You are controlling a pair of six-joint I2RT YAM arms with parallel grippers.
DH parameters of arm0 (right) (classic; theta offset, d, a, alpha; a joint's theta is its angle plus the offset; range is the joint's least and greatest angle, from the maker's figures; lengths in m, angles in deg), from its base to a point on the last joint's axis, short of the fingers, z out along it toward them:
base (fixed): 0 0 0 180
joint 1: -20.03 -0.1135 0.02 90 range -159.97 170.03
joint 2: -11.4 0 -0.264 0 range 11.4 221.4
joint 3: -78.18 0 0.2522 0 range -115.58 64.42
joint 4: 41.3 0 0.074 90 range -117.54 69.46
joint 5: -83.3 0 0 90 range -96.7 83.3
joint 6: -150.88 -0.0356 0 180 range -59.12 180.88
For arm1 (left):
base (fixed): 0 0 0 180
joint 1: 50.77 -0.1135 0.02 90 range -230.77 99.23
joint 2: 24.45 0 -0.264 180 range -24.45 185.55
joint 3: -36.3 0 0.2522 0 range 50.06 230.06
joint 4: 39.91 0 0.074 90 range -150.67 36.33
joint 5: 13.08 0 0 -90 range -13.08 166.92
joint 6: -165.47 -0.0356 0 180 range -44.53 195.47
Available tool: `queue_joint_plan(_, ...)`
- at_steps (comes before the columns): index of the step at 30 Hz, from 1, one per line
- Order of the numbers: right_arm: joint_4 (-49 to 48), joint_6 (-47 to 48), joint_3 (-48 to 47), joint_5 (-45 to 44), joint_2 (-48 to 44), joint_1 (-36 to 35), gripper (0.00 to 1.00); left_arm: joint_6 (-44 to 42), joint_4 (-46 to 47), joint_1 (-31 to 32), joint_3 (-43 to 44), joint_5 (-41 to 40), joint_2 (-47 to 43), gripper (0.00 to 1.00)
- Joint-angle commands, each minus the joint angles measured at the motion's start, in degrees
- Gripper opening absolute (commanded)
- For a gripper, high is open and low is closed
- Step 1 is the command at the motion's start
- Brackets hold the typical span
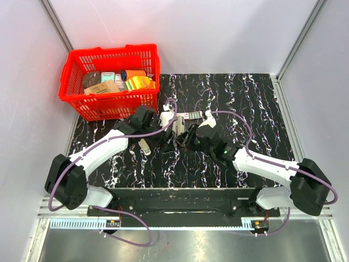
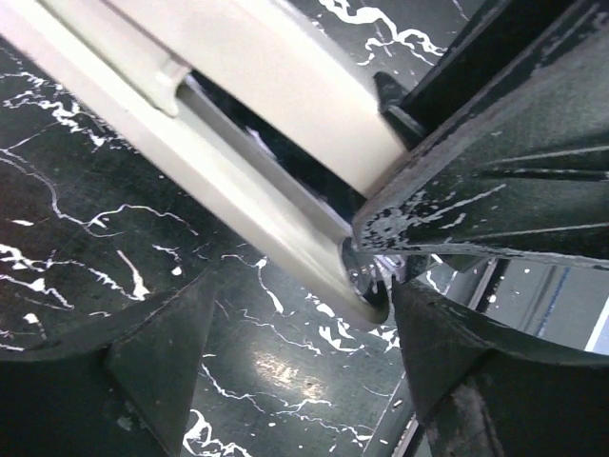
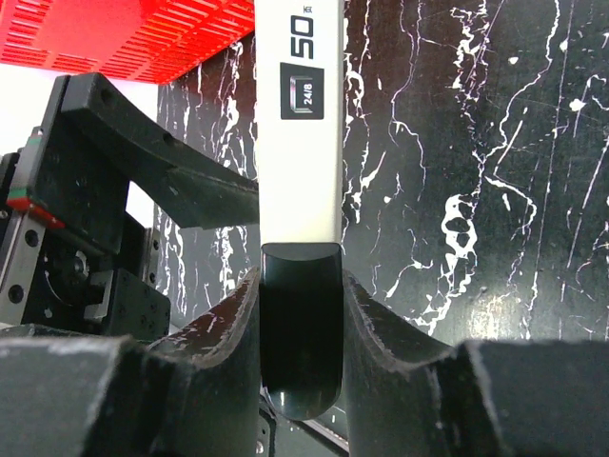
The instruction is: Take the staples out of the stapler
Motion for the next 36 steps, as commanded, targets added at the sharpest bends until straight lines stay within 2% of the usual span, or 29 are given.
queue_joint_plan(1, -10.6, -3.8, -0.1, 0.7, -2.9, -1.0, 0.00, -1.5, 1.7, 0.2, 0.9, 5.9, 0.2, 0.74)
queue_joint_plan(7, -12.6, -5.0, 1.5, 2.1, -3.1, -1.5, 0.00, -4.0, -1.4, 0.2, 1.9, 8.0, 2.1, 0.50)
queue_joint_plan(9, -12.6, -4.8, 1.9, 2.3, -3.7, -1.5, 0.00, -4.7, -2.0, 0.2, 2.2, 8.4, 2.4, 0.38)
queue_joint_plan(11, -11.9, -4.4, 2.4, 2.6, -4.8, -1.5, 0.00, -5.6, -3.4, 0.0, 2.9, 7.5, 2.9, 0.22)
queue_joint_plan(16, -11.1, -4.2, 5.4, 3.7, -7.6, -1.5, 0.00, -6.5, -3.5, -0.3, 2.9, 5.0, 2.0, 0.00)
queue_joint_plan(21, -8.3, -2.8, 7.9, 4.2, -10.0, -1.5, 0.00, -6.9, -1.5, -0.5, 1.8, 0.5, 0.1, 0.00)
queue_joint_plan(24, -5.3, 1.2, 7.8, 4.9, -11.4, -1.4, 0.00, -8.1, 0.2, -0.4, 0.7, -4.3, -1.4, 0.00)
queue_joint_plan(29, 5.1, 10.6, 5.5, 4.4, -12.5, -1.3, 0.00, -14.7, 4.5, -0.3, -2.4, -13.9, -3.6, 0.00)
queue_joint_plan(36, 10.8, 13.0, 5.0, 6.8, -14.7, 3.1, 0.00, -23.4, 5.6, -0.1, -2.9, -22.9, -1.4, 0.00)
